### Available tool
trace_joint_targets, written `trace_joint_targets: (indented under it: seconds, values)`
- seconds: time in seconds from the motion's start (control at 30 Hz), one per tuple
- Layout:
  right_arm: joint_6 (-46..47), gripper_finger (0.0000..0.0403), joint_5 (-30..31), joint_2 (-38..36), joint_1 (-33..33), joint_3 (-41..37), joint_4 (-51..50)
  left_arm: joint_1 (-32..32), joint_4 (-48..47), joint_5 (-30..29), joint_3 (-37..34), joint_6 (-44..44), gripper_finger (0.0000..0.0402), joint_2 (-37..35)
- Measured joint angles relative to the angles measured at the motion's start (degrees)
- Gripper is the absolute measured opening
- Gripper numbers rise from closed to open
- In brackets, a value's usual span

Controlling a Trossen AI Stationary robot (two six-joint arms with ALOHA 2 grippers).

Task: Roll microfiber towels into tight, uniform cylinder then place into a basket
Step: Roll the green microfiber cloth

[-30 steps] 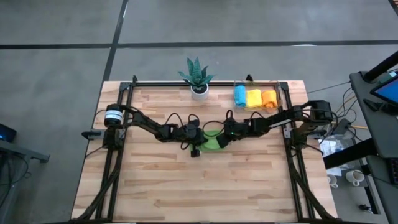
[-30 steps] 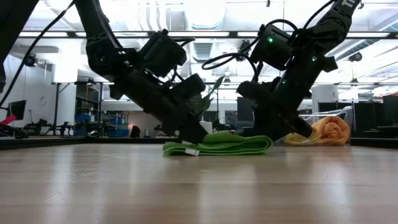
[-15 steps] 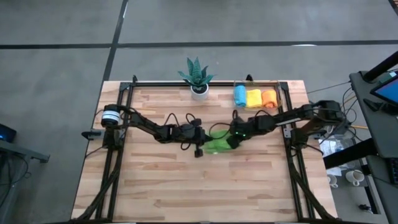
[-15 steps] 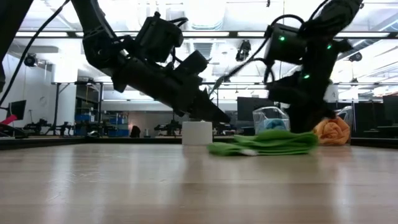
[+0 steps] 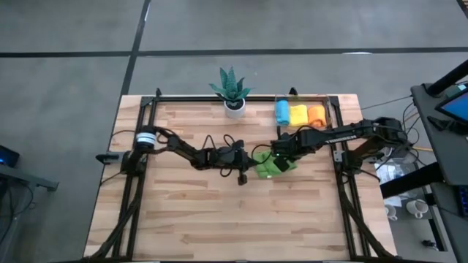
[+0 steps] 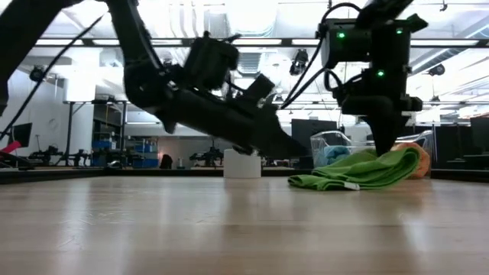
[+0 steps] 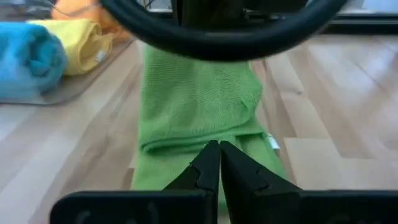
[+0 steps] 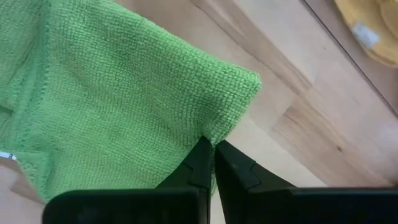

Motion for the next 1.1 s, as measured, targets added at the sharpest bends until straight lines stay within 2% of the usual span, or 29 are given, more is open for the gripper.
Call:
trace_joint_targets:
  seconds: [0.2,0.73,0.93,1.1]
  values:
    - [-2.65,0.0009,0.04,3.56,0.26,3.31,-0.32,0.06,0.12,1.72,7.82,4.94,0.0000,5.05]
    - [-3.66,0.0009,-0.09,4.66,1.10,6.21,0.28,1.90,-0.73,1.72,19.00,4.27,0.0000,15.41]
    - [-3.60,0.0008,-0.87,4.63,2.50,6.54,2.25,2.01,-0.51,1.09,19.95,4.51,0.0000,16.64]
    - [-3.58,0.0008,-3.13,4.63,3.69,6.94,6.43,2.29,-2.45,-2.03,19.85,4.36,0.0000,16.64]
